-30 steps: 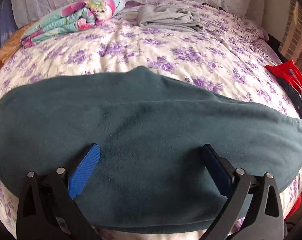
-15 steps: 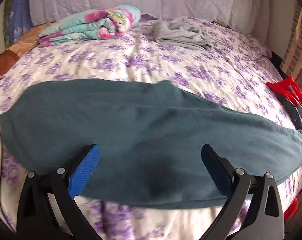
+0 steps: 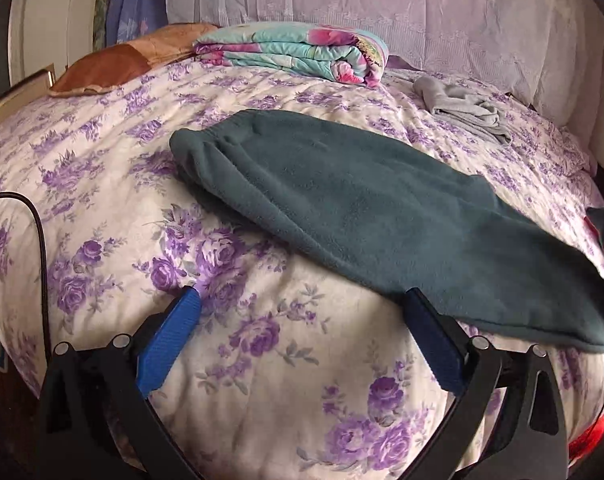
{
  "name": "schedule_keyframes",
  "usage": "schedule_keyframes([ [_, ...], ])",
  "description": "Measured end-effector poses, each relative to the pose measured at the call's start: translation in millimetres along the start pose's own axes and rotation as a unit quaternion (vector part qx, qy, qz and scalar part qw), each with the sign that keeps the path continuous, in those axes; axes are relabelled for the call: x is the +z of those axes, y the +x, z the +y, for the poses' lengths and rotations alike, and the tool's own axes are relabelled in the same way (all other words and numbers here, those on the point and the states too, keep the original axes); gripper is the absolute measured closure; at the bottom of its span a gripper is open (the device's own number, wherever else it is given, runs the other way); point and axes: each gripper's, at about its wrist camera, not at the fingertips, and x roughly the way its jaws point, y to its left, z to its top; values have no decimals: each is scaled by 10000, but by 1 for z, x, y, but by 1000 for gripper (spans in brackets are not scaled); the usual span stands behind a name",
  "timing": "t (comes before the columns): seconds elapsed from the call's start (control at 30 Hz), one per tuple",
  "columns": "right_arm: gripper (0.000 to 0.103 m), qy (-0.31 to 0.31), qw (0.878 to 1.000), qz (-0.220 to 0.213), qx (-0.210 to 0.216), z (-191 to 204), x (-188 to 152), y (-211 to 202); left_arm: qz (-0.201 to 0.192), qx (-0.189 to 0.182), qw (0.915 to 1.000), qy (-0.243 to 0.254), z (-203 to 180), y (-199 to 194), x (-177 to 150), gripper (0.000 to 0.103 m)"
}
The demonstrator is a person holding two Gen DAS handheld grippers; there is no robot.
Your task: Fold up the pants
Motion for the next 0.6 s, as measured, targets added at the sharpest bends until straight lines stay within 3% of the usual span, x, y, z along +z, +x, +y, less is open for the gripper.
schedule_keyframes([
  [0.1, 98, -571, 9969, 518, 159, 47, -15, 40, -108, 202, 9996, 172, -6, 1, -4, 4],
  [0.27, 94, -1213, 9792, 1623, 146, 76, -53, 86, -151, 36, 9997, 186, -2, 0, -4, 4],
  [0.37, 89, -1424, 9764, 1589, 323, 85, -58, 74, -210, 42, 9995, 229, -2, 0, -6, 4],
  [0.5, 88, -1077, 9814, 1471, 606, 74, -46, 50, -224, 18, 9995, 222, -3, 0, -6, 4],
  [0.6, 58, -1270, 9829, 1306, 279, 74, -39, 45, -219, 20, 9995, 223, -3, 0, -6, 4],
])
